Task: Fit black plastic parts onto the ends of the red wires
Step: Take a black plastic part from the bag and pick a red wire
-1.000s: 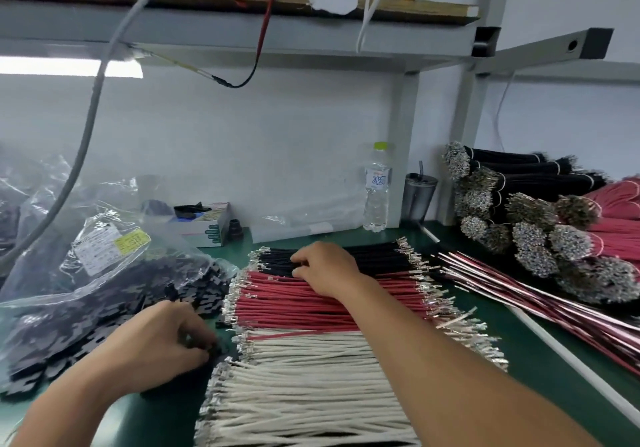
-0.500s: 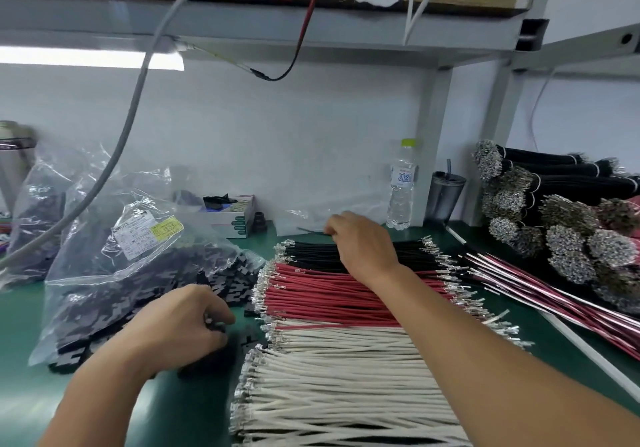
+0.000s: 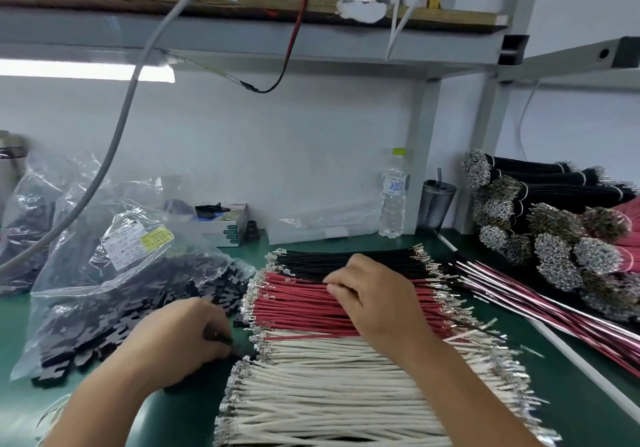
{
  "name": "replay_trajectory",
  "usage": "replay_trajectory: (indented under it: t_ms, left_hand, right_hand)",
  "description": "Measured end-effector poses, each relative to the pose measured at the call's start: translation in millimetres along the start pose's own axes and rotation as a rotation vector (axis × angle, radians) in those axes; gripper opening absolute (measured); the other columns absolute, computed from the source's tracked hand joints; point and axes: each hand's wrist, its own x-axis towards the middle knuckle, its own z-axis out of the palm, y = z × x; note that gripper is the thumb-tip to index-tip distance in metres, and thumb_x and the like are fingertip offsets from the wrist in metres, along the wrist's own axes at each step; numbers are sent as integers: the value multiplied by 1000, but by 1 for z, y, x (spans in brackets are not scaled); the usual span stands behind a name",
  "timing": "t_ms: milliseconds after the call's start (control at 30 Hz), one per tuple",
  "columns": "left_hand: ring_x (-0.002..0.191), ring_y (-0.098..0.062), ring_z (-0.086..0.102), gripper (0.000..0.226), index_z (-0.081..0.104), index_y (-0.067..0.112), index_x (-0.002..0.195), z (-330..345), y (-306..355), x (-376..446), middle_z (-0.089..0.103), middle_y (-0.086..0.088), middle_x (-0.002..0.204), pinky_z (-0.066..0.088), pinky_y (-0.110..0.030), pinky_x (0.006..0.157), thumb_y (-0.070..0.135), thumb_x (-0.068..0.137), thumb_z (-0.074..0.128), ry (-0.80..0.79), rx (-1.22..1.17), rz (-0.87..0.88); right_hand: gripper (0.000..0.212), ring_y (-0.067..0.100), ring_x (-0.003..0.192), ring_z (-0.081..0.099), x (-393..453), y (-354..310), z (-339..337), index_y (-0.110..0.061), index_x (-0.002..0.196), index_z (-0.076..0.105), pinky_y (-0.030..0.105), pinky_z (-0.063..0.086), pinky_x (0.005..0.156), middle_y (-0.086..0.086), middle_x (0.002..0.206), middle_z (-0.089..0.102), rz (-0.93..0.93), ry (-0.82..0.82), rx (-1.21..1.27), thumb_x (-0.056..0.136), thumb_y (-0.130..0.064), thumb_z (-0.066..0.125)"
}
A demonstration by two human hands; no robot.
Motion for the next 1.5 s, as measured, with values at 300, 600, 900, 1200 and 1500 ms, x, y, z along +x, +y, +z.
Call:
replay_trajectory:
  t_ms: [300, 600, 900, 1200, 1500]
  left_hand:
    - [68, 2, 71, 21, 79, 37, 72, -7, 9, 2, 76, 21, 75, 52, -6, 63, 22, 69, 94, 439, -555, -60]
    - [79, -30, 79, 29, 84, 15, 92, 7, 55, -3, 79, -18, 89, 63, -26, 67, 8, 64, 84, 334, -1345, 36]
    - [76, -28, 78, 30, 83, 7, 89, 12, 60, -2, 79, -22, 90, 65, -29, 65, 8, 59, 85, 302, -1389, 6]
    - [79, -29, 78, 36, 84, 9, 88, 15, 62, -3, 79, -20, 90, 64, -29, 69, 18, 53, 89, 253, -1368, 37]
    - [72, -16, 75, 25, 85, 27, 82, 21, 62, -1, 80, -4, 82, 59, -23, 68, 14, 61, 89, 289, -1084, 100]
  right_hand:
    - [26, 2, 83, 54, -11, 5, 5, -24, 120, 73, 17, 46, 75, -14, 93, 56, -10, 33, 87, 99, -14, 61]
    - [11, 7, 77, 58, -13, -10, 3, -31, 102, 76, 15, 43, 67, -18, 85, 55, -24, 165, 250, 92, -30, 72]
    - [16, 9, 79, 61, -13, -12, 0, -22, 103, 80, 15, 49, 69, -14, 86, 59, -47, 212, 308, 89, -17, 74]
    - [12, 7, 78, 61, -13, -16, 1, -24, 100, 80, 16, 49, 68, -14, 85, 59, -83, 186, 273, 90, -20, 74]
    - [13, 4, 83, 60, -13, -24, 11, -23, 101, 79, 25, 49, 74, -15, 88, 59, 24, 21, 305, 91, -17, 72]
